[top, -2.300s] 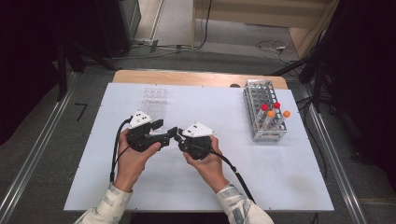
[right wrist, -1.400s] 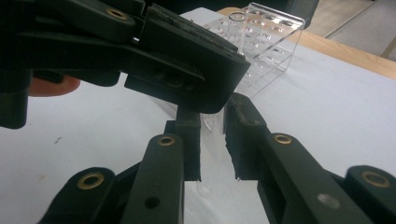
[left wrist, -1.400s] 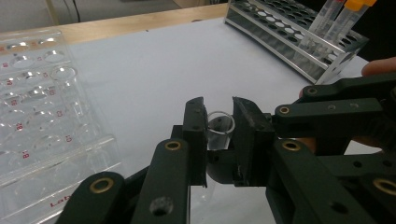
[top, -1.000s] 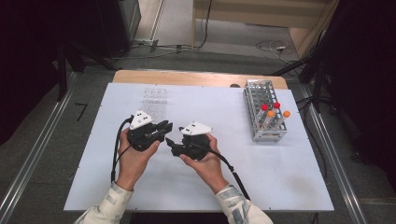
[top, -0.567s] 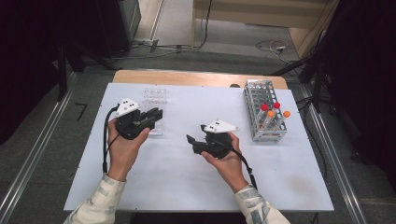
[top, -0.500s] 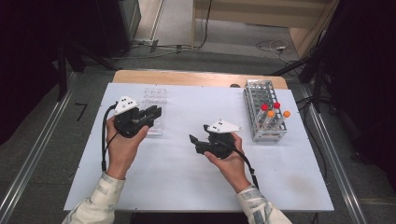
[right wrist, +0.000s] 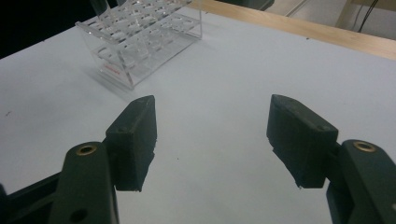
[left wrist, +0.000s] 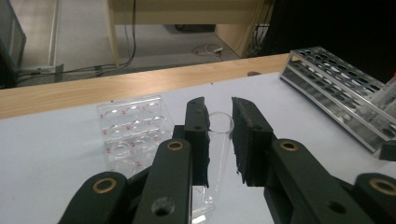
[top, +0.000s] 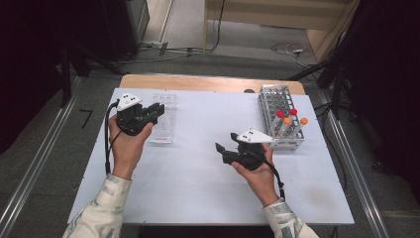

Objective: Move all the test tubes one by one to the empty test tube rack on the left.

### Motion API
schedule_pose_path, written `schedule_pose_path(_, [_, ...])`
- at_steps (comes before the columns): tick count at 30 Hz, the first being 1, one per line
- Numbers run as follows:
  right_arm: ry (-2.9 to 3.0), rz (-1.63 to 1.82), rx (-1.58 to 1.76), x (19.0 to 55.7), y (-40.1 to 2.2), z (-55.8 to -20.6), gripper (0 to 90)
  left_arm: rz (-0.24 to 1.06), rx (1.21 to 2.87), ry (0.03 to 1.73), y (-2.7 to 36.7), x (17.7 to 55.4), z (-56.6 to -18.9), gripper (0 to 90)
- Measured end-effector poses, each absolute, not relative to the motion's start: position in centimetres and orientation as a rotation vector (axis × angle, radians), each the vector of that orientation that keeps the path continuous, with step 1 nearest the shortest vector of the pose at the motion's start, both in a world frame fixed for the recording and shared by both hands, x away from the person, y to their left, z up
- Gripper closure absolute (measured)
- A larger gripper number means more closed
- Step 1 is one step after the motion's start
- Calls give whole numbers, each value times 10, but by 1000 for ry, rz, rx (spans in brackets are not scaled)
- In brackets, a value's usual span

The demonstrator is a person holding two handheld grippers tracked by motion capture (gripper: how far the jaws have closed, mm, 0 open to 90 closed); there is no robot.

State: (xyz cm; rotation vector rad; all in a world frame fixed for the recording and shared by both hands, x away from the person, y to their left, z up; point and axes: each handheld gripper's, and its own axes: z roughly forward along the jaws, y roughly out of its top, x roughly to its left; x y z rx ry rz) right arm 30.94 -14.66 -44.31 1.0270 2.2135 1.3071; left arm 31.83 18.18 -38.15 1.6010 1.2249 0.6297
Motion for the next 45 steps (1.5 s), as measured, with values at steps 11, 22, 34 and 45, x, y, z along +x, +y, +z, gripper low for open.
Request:
schedule_pose_path(11, [2192, 1290, 1055, 310, -163, -445, 314, 691, 1628, 1241, 180, 323, -388, 775])
schedule_pose_path(22, [2184, 1279, 1061, 310, -166, -445, 306, 722, 1693, 1263, 167, 327, -414, 774])
schedule_pose_path(34, [2183, 1270, 1058, 310, -166, -446, 304, 728, 1738, 1281, 162, 329, -430, 750])
schedule_pose_path(45, [2170, 1255, 1075, 310, -172, -446, 296, 616, 1694, 1245, 168, 321, -423, 515])
